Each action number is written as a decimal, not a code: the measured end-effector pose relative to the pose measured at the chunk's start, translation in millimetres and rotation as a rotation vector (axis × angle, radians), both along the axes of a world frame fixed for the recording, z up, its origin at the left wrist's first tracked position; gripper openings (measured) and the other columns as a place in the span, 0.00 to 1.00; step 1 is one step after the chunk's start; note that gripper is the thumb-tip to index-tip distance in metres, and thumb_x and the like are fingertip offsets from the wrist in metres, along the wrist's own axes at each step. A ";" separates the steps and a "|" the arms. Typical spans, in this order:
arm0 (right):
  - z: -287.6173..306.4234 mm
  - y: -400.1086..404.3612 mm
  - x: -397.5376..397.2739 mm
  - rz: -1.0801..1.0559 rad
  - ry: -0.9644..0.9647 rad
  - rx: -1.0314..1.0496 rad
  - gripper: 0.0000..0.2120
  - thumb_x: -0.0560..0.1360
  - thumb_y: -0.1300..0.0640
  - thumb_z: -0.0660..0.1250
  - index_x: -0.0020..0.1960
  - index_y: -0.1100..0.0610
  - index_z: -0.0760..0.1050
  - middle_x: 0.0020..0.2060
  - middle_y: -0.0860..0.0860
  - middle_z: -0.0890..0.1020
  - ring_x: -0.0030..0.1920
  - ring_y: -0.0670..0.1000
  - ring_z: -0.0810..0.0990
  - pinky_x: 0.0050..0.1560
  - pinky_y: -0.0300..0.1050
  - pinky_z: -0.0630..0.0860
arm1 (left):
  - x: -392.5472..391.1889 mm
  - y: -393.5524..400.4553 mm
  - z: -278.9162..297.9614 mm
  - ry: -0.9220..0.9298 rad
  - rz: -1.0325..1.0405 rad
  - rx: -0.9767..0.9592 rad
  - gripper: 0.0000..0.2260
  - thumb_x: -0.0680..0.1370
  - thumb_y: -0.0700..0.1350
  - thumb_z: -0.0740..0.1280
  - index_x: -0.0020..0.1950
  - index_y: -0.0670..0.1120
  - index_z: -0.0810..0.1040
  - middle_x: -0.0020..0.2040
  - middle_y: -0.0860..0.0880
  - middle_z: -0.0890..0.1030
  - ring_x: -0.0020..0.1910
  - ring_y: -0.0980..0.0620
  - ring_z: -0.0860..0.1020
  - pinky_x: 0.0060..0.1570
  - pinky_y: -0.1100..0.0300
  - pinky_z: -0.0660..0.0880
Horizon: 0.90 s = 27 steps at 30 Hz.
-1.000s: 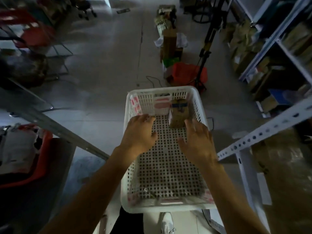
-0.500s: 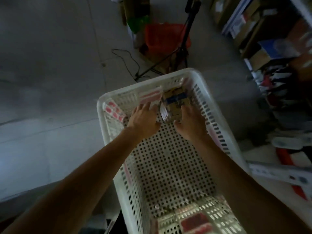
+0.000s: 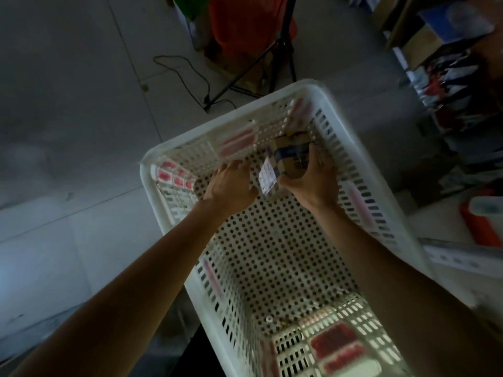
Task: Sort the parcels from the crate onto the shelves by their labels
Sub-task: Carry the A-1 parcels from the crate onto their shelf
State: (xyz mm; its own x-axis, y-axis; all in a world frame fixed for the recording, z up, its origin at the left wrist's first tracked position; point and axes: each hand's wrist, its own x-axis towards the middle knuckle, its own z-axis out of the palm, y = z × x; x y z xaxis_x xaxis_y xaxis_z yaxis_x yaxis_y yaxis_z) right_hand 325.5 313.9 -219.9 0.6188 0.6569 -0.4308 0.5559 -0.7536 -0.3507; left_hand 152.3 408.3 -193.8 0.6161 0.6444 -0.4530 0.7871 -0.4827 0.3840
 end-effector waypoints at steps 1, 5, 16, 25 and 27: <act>4.8 -10.7 -3.3 -0.077 0.060 0.048 0.53 0.67 0.33 0.73 0.81 0.48 0.50 0.77 0.56 0.63 0.75 0.61 0.64 0.70 0.59 0.69 | -2.1 -5.9 3.4 -0.007 0.020 -0.036 0.26 0.77 0.50 0.67 0.74 0.45 0.66 0.69 0.42 0.73 0.65 0.40 0.74 0.60 0.50 0.74; 30.6 -64.2 -17.9 -0.294 0.265 0.216 0.43 0.66 0.35 0.72 0.77 0.46 0.63 0.68 0.49 0.76 0.66 0.52 0.76 0.63 0.51 0.76 | -14.1 -45.4 22.7 -0.060 0.101 -0.189 0.27 0.78 0.49 0.68 0.75 0.44 0.66 0.67 0.41 0.76 0.60 0.40 0.78 0.50 0.56 0.74; 116.1 -175.1 -5.1 -0.002 0.618 0.395 0.31 0.68 0.51 0.76 0.69 0.55 0.74 0.60 0.51 0.82 0.59 0.50 0.81 0.52 0.39 0.80 | -67.1 -176.5 98.9 -0.274 0.226 -0.224 0.36 0.75 0.51 0.75 0.78 0.46 0.63 0.76 0.47 0.67 0.70 0.54 0.69 0.63 0.64 0.64; 210.8 -272.8 -22.0 -0.044 0.926 0.562 0.15 0.73 0.51 0.69 0.57 0.55 0.79 0.46 0.49 0.84 0.43 0.44 0.84 0.41 0.41 0.80 | -98.7 -316.4 166.1 -0.669 0.387 -0.566 0.36 0.78 0.37 0.70 0.79 0.56 0.56 0.64 0.58 0.79 0.65 0.56 0.77 0.60 0.58 0.77; 223.3 -294.8 -34.9 -0.089 0.914 0.626 0.08 0.79 0.52 0.68 0.55 0.53 0.80 0.45 0.49 0.84 0.44 0.45 0.85 0.45 0.46 0.81 | -100.6 -346.5 178.5 -0.782 0.440 -0.616 0.34 0.78 0.33 0.66 0.77 0.56 0.56 0.61 0.61 0.81 0.62 0.59 0.79 0.55 0.66 0.77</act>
